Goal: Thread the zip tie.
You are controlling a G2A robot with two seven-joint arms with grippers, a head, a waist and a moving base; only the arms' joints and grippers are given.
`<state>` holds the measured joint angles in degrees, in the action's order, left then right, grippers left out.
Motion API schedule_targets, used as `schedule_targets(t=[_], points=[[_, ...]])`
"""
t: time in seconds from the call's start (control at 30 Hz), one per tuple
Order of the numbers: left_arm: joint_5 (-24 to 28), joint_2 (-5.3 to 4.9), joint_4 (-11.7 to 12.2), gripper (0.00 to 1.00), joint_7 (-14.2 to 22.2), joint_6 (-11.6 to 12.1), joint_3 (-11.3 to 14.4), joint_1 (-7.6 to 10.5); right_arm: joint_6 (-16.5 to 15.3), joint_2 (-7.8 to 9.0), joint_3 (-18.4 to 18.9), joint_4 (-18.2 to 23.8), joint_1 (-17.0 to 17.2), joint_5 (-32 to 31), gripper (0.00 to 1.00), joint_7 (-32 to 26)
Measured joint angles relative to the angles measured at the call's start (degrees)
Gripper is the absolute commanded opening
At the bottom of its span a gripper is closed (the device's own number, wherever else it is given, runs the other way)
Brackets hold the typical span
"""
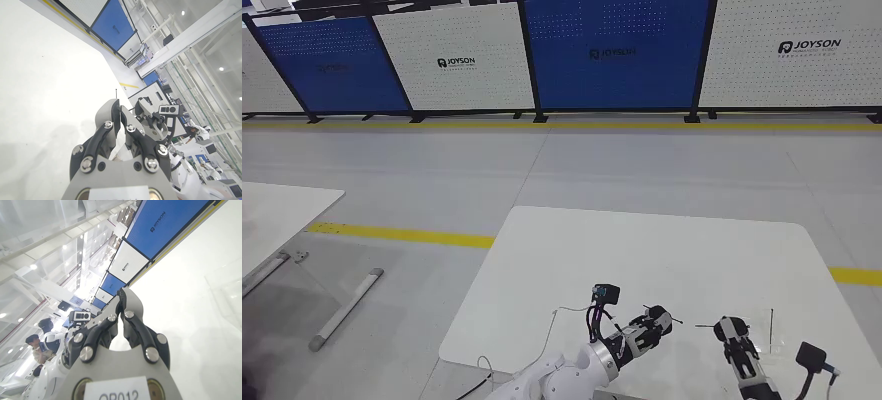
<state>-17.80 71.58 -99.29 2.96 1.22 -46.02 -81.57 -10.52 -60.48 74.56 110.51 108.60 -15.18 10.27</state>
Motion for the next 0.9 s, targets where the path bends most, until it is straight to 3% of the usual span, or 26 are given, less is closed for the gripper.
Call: schedule_targets(t=[0.17,0.9], points=[[0.0,0.0,0.0,0.0,0.0,0.0,0.0,0.0,0.86,-0.52,-1.8,-0.56,-0.86,-2.63,0.0,1.07],[0.0,0.0,0.0,0.0,0.0,0.0,0.0,0.0,0.36,-1.29,-2.77,-1.95,-2.49,-2.78,0.0,-0.32]])
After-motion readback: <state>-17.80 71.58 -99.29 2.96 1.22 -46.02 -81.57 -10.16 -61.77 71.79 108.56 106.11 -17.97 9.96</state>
